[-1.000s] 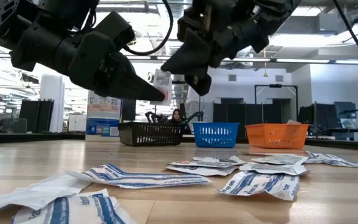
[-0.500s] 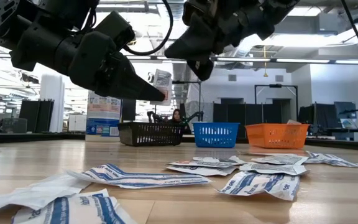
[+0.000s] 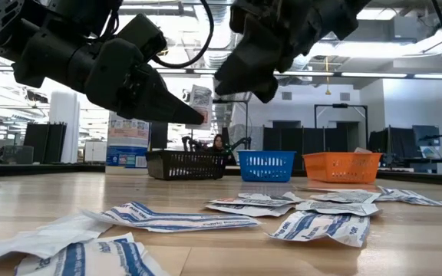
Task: Pick & Place First Aid Supplies
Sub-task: Put the orange ointment pack into the orange bin
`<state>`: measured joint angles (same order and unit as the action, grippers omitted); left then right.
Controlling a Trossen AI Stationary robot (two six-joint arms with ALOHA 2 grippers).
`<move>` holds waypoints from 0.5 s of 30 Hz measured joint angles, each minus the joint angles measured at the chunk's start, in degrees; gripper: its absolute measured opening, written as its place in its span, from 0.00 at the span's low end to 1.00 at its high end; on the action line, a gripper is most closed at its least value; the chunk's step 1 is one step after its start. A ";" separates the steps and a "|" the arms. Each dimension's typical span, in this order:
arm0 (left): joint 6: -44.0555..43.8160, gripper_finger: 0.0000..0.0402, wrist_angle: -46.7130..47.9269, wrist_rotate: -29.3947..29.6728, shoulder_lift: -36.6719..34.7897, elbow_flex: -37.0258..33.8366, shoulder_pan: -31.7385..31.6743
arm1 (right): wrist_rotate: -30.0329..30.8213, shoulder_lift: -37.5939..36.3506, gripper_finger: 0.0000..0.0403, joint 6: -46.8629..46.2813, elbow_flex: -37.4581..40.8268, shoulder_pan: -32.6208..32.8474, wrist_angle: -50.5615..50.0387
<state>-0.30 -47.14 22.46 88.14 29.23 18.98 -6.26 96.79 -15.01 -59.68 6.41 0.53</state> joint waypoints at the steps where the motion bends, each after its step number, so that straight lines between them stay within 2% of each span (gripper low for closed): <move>1: 0.00 0.02 -0.02 0.00 0.00 0.00 0.00 | 0.00 0.00 0.36 0.15 0.00 0.11 0.34; 8: 0.00 0.02 -2.19 0.01 0.00 0.00 0.00 | 2.58 0.00 0.51 0.47 0.02 0.31 2.26; 15: 3.64 0.02 -6.20 0.00 0.00 0.00 0.00 | 0.91 0.04 0.54 0.46 0.02 -0.25 3.66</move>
<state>3.34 -53.34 22.46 88.14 29.23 18.98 -5.36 96.84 -14.55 -59.66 6.15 4.19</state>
